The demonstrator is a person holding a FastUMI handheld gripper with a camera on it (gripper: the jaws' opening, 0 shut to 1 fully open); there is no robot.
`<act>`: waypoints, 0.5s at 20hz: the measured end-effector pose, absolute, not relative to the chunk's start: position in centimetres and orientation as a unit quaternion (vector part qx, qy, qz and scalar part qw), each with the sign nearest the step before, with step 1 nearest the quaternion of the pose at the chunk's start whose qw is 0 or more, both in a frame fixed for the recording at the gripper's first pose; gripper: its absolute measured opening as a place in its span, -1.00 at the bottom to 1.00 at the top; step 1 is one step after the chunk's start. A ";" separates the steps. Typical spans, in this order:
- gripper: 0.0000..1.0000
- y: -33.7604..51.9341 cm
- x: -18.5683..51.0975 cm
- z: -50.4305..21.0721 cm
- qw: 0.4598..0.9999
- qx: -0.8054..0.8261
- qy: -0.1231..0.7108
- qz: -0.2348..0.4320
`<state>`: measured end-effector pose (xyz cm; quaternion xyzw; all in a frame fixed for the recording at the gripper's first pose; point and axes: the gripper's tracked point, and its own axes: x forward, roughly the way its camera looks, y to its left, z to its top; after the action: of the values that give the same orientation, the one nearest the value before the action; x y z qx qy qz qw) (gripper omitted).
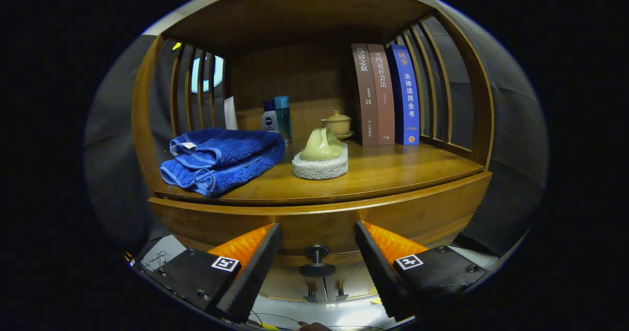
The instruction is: Pull open the drawer, take out the items inside it, and place them on the countertop above the cabinet.
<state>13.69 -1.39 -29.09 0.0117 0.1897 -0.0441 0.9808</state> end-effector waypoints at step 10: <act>0.98 -1.5 13.8 -29.6 0.980 0.021 0.192 -0.046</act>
<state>13.80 -1.48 -29.56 0.0209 0.1923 -0.0462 0.9800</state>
